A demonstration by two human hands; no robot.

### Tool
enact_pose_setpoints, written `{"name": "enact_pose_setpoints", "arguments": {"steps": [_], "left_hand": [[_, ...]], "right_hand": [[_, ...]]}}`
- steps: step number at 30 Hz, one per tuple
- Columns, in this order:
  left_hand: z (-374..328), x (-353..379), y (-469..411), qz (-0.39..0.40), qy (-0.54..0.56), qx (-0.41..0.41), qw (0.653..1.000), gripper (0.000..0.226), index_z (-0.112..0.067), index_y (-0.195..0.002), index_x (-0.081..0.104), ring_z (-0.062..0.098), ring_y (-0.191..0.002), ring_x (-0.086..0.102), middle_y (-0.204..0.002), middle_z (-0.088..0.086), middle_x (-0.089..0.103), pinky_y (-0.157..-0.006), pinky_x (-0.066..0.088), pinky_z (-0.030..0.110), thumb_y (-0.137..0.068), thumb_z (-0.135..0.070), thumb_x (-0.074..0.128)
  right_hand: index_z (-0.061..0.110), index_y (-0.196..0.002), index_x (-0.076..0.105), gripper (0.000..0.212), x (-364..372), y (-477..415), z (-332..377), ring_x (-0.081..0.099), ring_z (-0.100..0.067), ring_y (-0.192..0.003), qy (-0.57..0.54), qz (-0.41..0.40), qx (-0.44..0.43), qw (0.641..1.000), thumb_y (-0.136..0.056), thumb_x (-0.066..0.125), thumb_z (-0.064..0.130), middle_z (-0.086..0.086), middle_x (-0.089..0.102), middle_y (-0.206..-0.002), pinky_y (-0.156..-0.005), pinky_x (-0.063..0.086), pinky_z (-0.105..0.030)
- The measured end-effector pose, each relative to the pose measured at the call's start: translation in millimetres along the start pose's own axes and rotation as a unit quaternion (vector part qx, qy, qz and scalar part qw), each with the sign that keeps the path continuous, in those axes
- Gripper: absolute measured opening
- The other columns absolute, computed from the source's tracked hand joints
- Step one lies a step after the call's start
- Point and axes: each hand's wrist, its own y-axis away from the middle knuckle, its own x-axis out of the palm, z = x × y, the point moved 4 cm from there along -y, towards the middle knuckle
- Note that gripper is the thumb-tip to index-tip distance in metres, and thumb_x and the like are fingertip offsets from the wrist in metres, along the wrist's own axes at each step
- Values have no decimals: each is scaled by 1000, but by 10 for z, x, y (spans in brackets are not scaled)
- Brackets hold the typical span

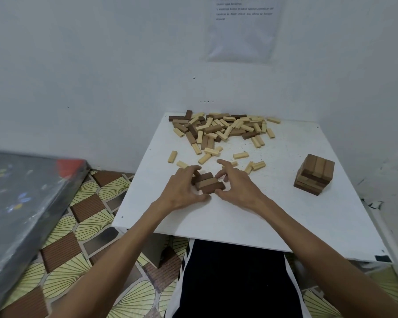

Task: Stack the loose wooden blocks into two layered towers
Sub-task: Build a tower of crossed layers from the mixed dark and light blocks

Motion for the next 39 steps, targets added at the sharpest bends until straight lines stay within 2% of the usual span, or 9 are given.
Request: {"name": "enact_pose_setpoints", "arguments": {"steps": [5,8,11,13,16,19,22,35,39], "left_hand": [[28,-45,-106,26,63,-4,998,89,-23,-146,43,16,-109,54,-131,-6,62,-91,44,31,-72,-40,90],[28,-91,-162,79,59,10,995,93,-24,-149,38,14,-107,55,-135,-6,59,-96,47,32,-73,-34,90],[59,-152,-200,76,5,-5,997,111,-24,-154,30,15,-116,51,-140,-4,45,-98,48,35,-65,-48,91],[92,-178,-218,93,-26,-41,994,121,-24,-157,22,17,-114,50,-129,-2,47,-94,47,36,-63,-56,90],[77,-161,-235,153,-50,-51,986,108,-20,-157,23,21,-101,54,-112,0,57,-84,45,32,-74,-50,85],[-3,-155,-244,171,-56,-35,983,85,-17,-149,39,19,-101,55,-121,4,60,-88,48,32,-81,-42,83],[-38,-154,-260,175,-63,-28,982,67,-16,-137,51,19,-97,57,-116,3,61,-88,51,34,-83,-39,82],[-47,-154,-311,196,-75,-30,977,62,-14,-131,54,21,-95,58,-110,3,59,-79,50,32,-83,-41,82],[-47,-150,-325,199,-86,-34,976,61,-14,-129,53,19,-93,57,-108,2,58,-79,50,33,-83,-41,82]], "right_hand": [[35,-156,23,91,24,-45,2,47,1,-101,10,28,-2,1000,-84,78,44,14,52,-114,-83,40,-22],[30,-157,27,90,-10,-76,-34,48,-2,-102,28,64,-1,998,-83,76,47,15,54,-102,-86,44,-28],[26,-154,38,85,-58,-131,-36,54,-5,-97,32,96,6,995,-82,78,47,13,58,-99,-86,50,-32],[23,-151,42,84,-81,-182,-7,58,-7,-90,34,117,7,992,-80,81,46,10,61,-96,-83,51,-34],[19,-148,47,80,-113,-247,31,57,-2,-80,30,142,4,989,-81,84,40,10,67,-91,-73,44,-24],[18,-148,47,80,-112,-287,34,56,0,-78,26,158,13,987,-80,86,36,12,68,-89,-72,40,-21],[18,-147,46,80,-117,-315,37,55,-1,-81,25,166,24,986,-79,87,34,12,67,-92,-72,39,-21],[12,-145,48,78,-132,-397,78,57,0,-84,65,201,23,977,-81,86,35,9,70,-91,-73,40,-23],[13,-144,48,77,-116,-401,60,55,-5,-90,73,204,32,976,-81,86,37,10,70,-91,-84,46,-30]]}}
